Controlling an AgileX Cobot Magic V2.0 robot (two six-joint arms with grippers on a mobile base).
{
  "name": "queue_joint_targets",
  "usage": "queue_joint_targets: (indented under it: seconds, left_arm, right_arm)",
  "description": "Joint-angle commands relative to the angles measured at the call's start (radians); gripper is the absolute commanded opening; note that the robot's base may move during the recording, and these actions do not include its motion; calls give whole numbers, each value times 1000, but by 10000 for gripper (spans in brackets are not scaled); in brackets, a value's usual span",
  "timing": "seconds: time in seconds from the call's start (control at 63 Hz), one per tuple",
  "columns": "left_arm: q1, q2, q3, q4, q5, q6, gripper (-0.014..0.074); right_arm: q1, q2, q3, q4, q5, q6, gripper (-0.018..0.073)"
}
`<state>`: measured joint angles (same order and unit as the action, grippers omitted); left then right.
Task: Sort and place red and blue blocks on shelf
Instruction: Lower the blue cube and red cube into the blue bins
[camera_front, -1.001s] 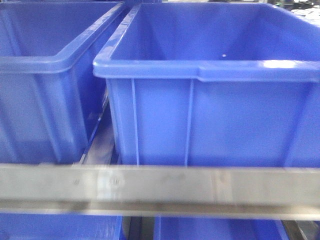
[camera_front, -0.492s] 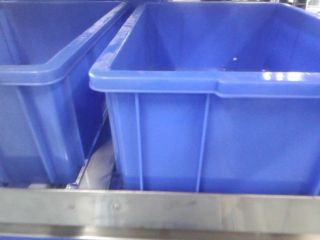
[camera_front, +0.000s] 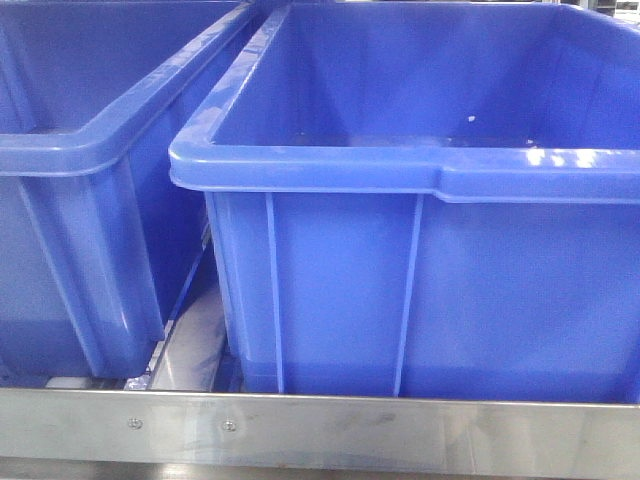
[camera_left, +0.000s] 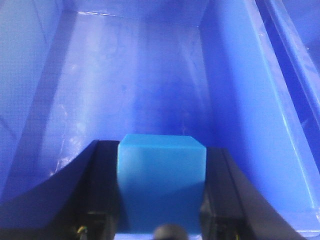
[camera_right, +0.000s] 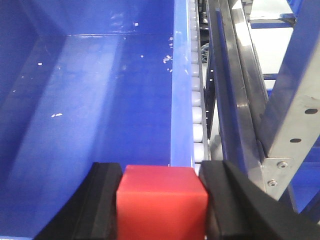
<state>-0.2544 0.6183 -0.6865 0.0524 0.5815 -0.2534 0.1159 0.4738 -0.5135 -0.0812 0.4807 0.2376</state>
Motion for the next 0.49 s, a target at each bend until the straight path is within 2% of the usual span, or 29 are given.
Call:
queue_joint_targets:
  seconds: [0.0, 0.477]
  left_arm:
    - [3, 2, -29, 0, -81, -8, 123]
    - [3, 2, -29, 0, -81, -8, 123]
  right_arm:
    - [-4, 2, -29, -17, -82, -6, 49]
    - [-4, 2, -29, -17, -82, -6, 49]
